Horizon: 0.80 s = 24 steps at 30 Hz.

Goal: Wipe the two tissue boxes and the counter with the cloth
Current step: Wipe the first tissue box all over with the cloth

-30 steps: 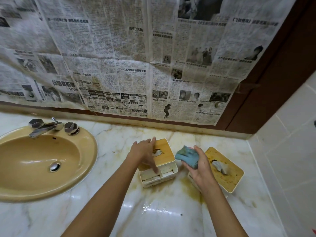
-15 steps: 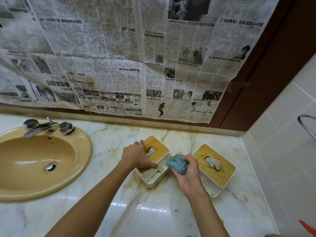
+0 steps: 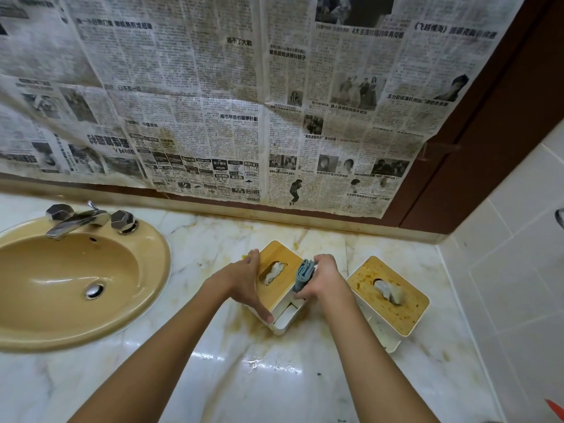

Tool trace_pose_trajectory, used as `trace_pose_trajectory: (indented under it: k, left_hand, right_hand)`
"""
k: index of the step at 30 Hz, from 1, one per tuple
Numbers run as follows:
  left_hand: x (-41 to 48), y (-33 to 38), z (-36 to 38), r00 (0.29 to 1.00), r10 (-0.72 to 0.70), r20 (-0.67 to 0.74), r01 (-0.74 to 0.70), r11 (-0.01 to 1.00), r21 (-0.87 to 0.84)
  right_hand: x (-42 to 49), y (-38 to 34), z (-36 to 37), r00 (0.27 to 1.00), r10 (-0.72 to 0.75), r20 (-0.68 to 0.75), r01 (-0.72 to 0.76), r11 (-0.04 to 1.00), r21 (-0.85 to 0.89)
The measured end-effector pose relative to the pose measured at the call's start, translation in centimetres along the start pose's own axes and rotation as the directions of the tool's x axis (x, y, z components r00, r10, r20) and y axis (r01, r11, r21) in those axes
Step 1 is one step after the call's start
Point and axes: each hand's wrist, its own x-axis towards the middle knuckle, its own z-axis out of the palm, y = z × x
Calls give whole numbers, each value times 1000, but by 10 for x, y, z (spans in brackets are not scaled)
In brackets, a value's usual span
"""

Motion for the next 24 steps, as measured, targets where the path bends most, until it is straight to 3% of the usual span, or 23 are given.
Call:
trace_pose_trajectory:
  k: [6,13,20,24]
  left_hand:
    - [1,0,12,995,57,-81,-56,998,19]
    - [2,-6,13,991,80,-111,-84,996,-34]
    - [4,-7,14,994,49,-98,-53,998,-39]
    - [4,-7,14,994,53,-97,-57,998,-37]
  right_hand:
    - [4,-5,7,996,87,-10,-88,995,-43]
    - [10,0,5,995,42,90,-29,990,-139]
    - [9,-14,-14,989,-19,149,17,1000,14]
    - [12,-5,-6,985,-11,171,15,1000,-21]
